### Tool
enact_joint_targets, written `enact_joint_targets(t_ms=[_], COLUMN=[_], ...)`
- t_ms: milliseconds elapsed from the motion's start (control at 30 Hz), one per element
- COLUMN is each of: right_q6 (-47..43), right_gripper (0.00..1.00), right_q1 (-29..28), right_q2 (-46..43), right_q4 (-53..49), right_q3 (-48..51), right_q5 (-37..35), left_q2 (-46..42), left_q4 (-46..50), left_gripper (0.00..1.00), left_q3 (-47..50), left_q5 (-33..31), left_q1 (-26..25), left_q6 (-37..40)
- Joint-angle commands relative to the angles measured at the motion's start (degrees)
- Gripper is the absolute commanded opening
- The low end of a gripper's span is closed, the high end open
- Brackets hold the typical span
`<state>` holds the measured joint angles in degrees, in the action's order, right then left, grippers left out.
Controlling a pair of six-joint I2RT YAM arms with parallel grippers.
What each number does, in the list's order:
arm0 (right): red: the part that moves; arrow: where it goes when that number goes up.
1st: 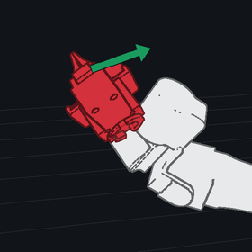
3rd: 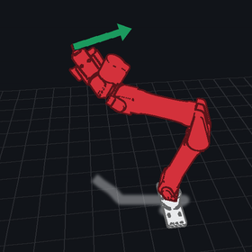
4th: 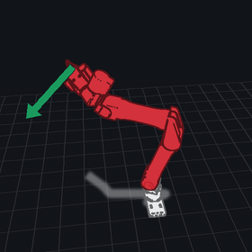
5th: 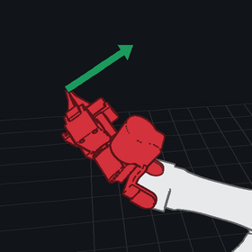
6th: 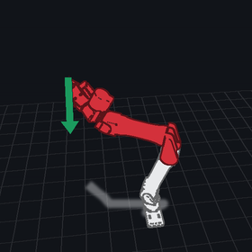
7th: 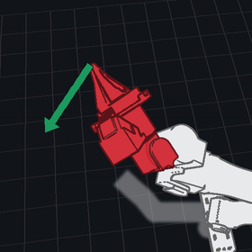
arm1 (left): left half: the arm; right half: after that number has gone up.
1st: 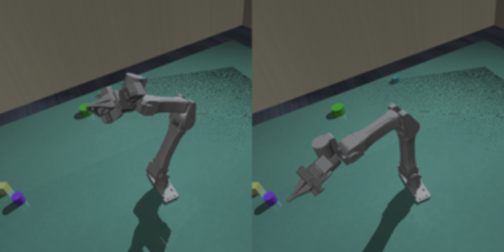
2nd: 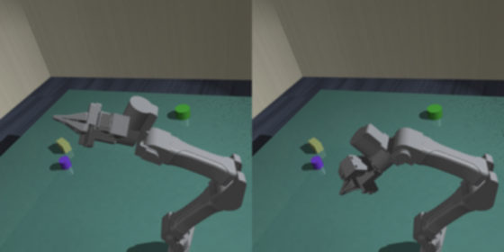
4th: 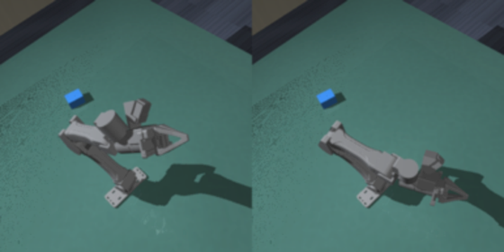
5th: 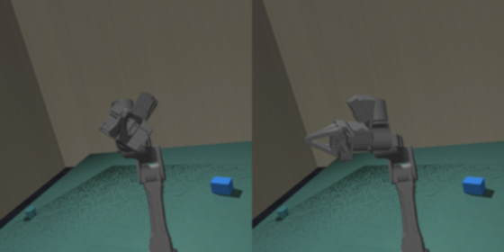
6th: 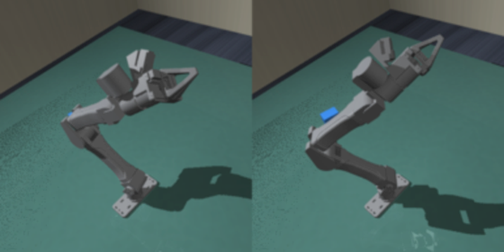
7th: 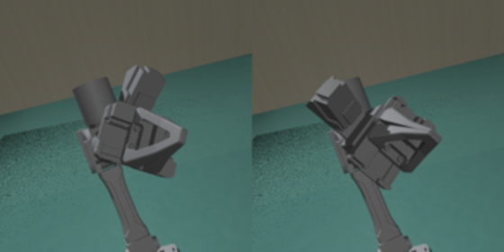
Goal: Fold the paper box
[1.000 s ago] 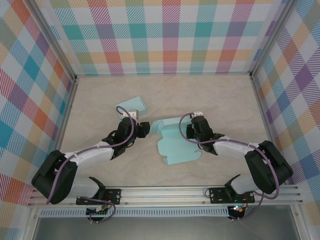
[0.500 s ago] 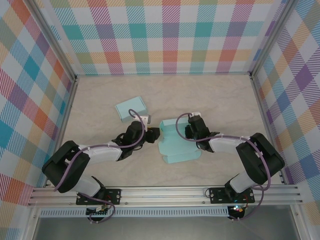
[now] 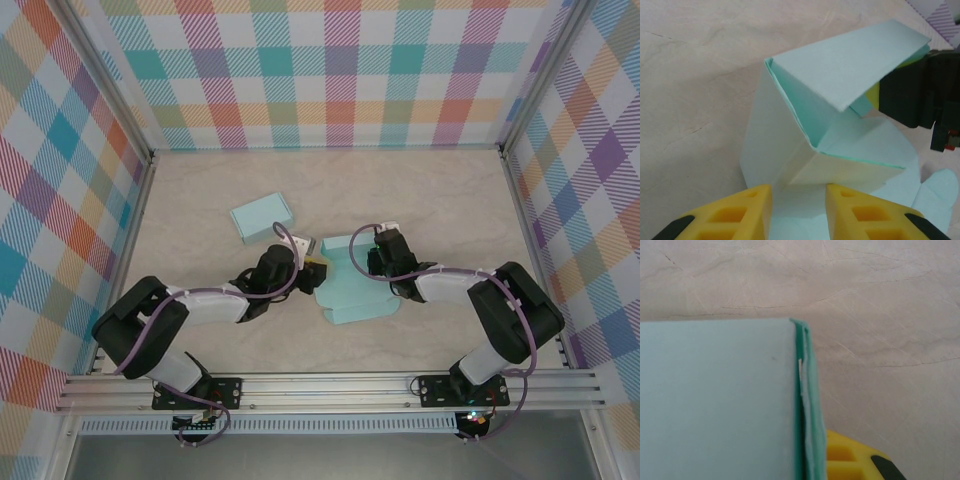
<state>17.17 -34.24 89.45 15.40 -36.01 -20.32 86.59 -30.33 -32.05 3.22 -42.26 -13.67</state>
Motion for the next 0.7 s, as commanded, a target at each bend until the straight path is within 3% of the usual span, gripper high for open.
enact_joint_targets(t_ms=[0,333,667], right_q6=[0.67,-0.29,0.55], right_gripper=[0.0,0.0,0.0], right_q1=[-0.48,-0.91,-3.49], right_q2=[0.64,0.64,1.47], right_q4=[0.98,1.56,-0.28], right_q3=[-0.85,-0.75,-1.68], right_q5=[1.51,2.74,-1.07], left_q2=[1.04,5.32,8.82], left_q4=[0.49,-1.78,-8.58], left_gripper=[0.35,0.38,0.31], left_q3=[-0.7,-3.68,-4.33], left_q5=[0.86,-4.28,-24.18], left_q1=[-0.5,-2.66,-7.1], left_q6=[4.93,10.92,11.98])
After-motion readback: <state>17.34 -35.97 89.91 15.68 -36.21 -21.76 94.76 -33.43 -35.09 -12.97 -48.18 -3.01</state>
